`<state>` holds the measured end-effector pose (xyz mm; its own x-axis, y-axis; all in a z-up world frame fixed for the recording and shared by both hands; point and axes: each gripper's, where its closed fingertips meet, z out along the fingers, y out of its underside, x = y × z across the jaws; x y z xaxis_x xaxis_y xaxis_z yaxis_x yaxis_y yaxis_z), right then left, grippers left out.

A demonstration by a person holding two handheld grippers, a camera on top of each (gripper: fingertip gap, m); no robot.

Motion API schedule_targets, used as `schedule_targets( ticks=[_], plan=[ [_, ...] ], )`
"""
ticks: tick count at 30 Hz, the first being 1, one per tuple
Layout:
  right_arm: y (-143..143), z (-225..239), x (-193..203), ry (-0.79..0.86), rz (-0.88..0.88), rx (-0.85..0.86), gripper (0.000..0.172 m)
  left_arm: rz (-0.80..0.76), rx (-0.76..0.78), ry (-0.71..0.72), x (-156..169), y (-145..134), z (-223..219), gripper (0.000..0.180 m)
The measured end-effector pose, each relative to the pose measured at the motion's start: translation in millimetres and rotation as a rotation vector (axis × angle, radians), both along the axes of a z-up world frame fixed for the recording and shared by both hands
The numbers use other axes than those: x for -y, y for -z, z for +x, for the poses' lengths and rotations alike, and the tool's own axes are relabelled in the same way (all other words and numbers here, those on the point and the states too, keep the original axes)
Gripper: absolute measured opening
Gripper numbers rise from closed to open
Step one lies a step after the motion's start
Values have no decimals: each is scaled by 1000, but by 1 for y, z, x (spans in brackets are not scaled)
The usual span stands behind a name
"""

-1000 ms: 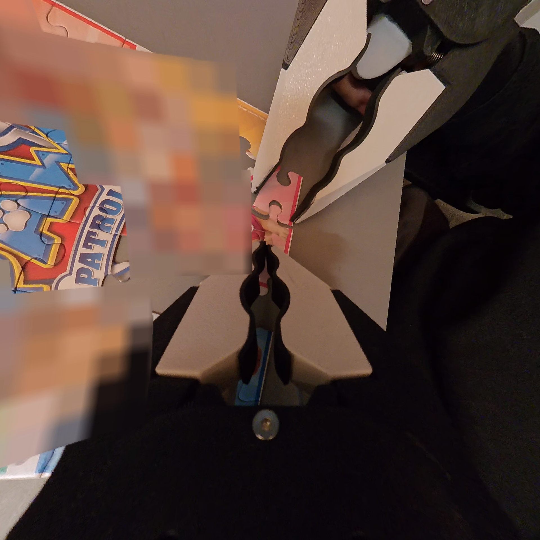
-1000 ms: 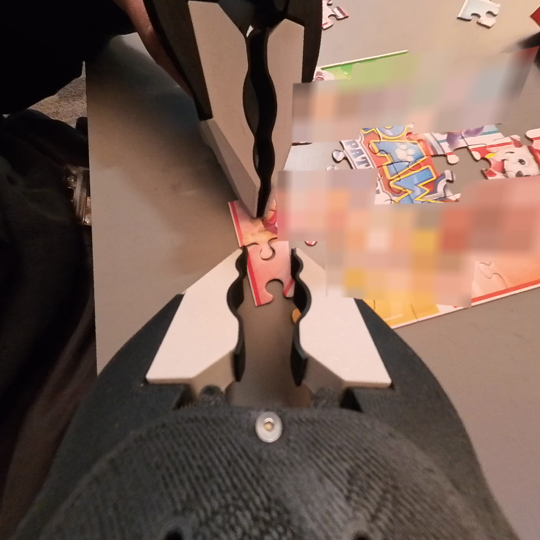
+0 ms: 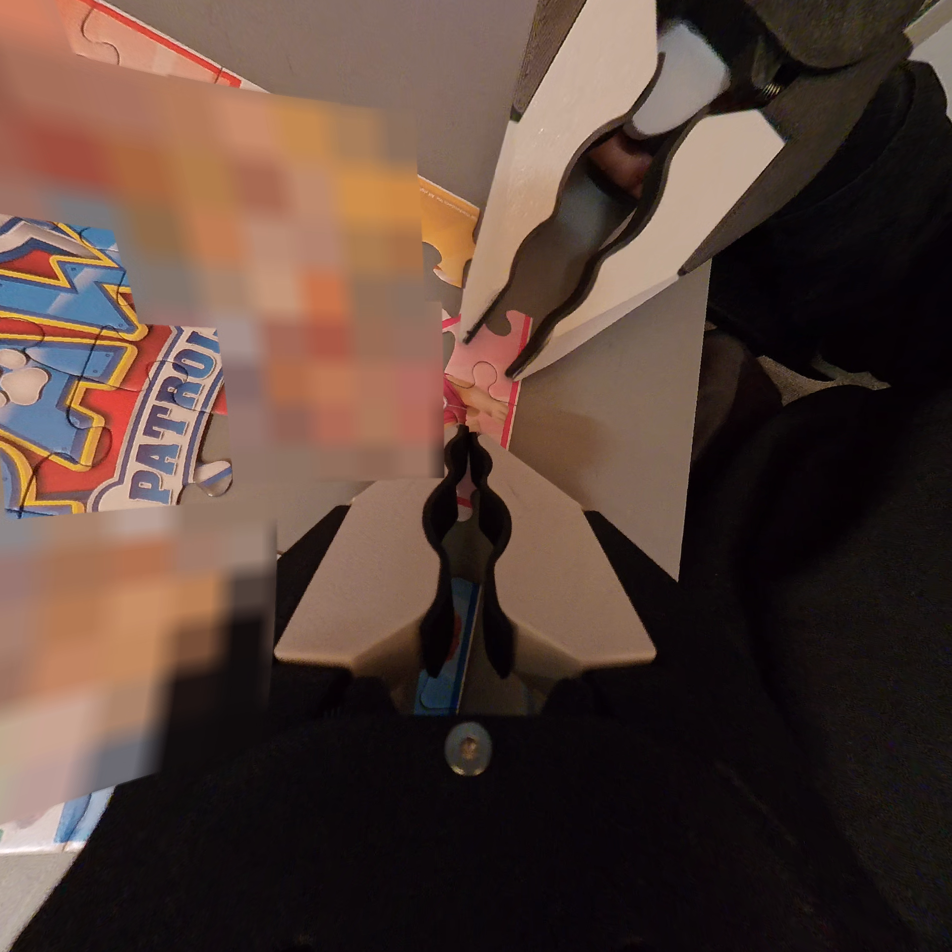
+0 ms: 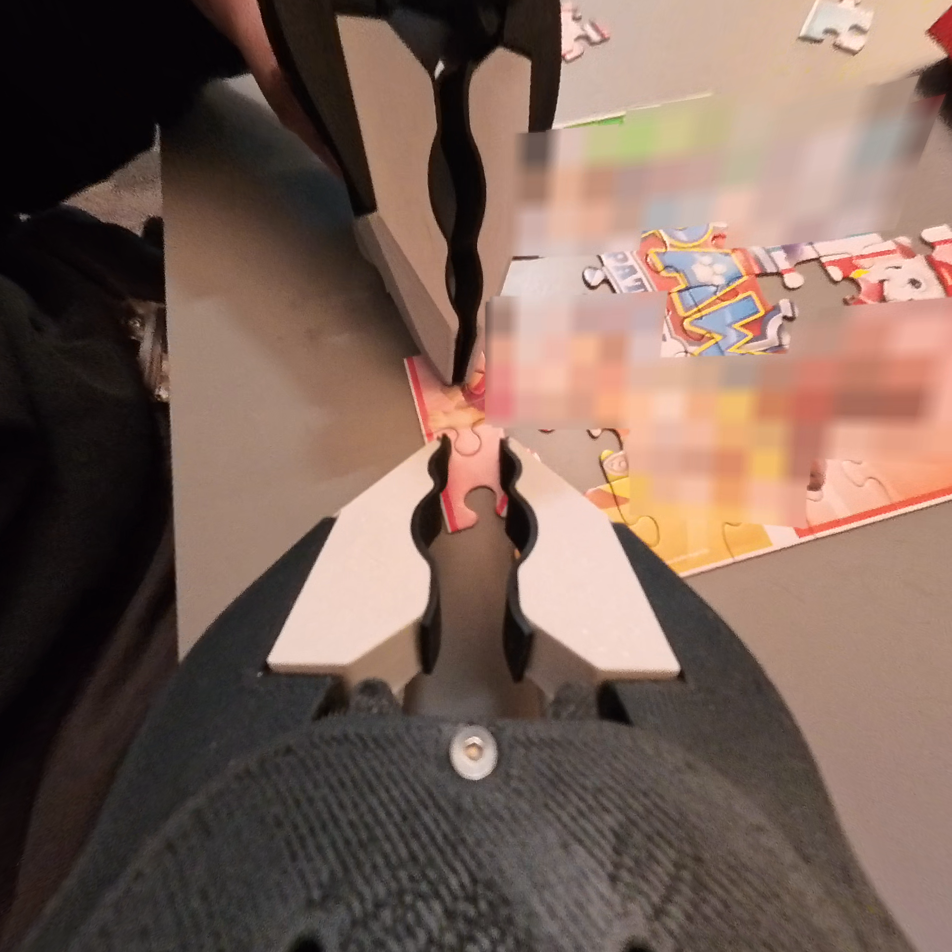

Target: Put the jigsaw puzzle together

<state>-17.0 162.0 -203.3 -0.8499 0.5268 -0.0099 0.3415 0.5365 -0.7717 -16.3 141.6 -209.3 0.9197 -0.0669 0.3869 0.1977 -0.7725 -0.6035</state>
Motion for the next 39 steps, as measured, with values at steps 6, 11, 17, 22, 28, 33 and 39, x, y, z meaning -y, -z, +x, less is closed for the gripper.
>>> schedule_targets(
  ticks=[6, 11, 17, 22, 28, 33, 39],
  plan=[
    [-40, -23, -24, 138, -113, -191, 18, 36, -65, -76, -3, -9, -17, 0],
    [-60, -37, -51, 258, -297, -240, 19, 205, -18, -247, 0, -43, -54, 2],
    [-73, -37, -60, 285, -400, -256, 18, 301, -164, -527, 48, -62, -139, 4],
    [-72, -39, -61, 292, -407, -242, 20, 345, -286, -826, 110, -59, -210, 22],
    [-74, -40, -64, 305, -430, -236, 20, 442, -256, -919, 130, -68, -226, 26],
    [-75, -40, -67, 315, -448, -232, 20, 404, -292, -910, 126, -60, -226, 36],
    [-76, -40, -68, 319, -459, -224, 22, 412, -306, -914, 125, -62, -226, 43]
  ],
)
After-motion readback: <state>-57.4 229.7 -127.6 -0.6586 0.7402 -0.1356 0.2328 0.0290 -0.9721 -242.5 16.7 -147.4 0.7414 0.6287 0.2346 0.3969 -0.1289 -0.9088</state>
